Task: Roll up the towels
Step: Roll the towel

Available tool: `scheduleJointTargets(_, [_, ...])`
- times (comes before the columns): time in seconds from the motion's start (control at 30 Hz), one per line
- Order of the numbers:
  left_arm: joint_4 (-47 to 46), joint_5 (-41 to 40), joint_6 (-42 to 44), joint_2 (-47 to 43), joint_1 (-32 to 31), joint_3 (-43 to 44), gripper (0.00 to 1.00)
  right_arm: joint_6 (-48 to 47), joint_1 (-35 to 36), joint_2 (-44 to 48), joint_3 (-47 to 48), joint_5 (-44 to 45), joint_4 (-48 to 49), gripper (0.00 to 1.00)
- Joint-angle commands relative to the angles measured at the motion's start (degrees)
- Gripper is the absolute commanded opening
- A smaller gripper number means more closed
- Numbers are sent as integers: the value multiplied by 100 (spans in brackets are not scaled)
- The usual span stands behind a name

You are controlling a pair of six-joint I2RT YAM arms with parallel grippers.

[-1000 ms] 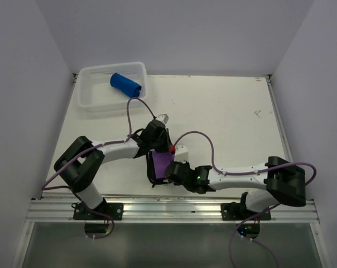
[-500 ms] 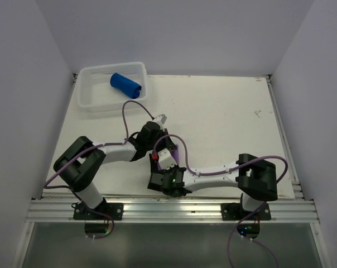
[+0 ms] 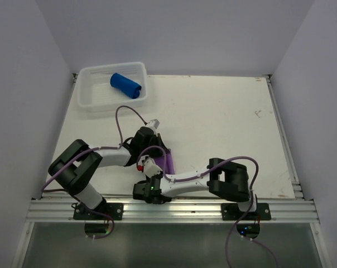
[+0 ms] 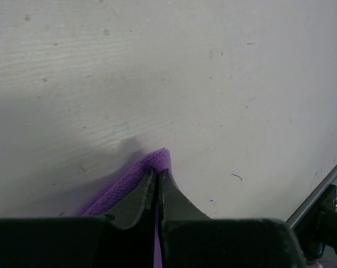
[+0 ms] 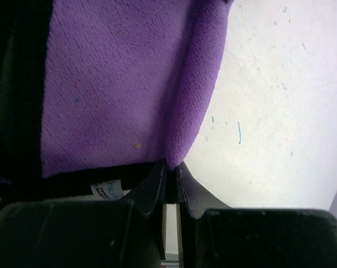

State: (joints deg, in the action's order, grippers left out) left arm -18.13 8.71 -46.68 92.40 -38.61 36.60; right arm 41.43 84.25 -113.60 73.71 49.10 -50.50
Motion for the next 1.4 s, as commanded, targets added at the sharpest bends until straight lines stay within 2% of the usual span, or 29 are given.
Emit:
scheduleJointTargets(0.0, [-121, -625, 229, -336, 55, -118, 0, -275, 214, -451, 371, -50, -635, 0])
scheduleJointTargets(0.53, [-234, -853, 106, -829, 134, -1048, 0, -575, 584, -1357, 1066, 91, -1155, 0])
scheduleJointTargets(0.83, [-375, -1398, -201, -1057, 126, -1751, 0, -627, 689, -1490, 1198, 143, -1226, 0])
scheduleJointTargets(0.93, [-506, -1574, -350, -1197, 126, -2015, 0, -592, 698, -1200, 1032, 144, -1059, 4])
scheduleJointTargets(1.17, [-507, -1767, -676, -1312, 117, -2253, 0, -654, 698, -190, 583, -234, -286, 29])
scheduleJointTargets(1.37, [-683, -1978, -869, -1277, 29, -2430, 0, -707, 681, 846, 13, -760, 495, 40])
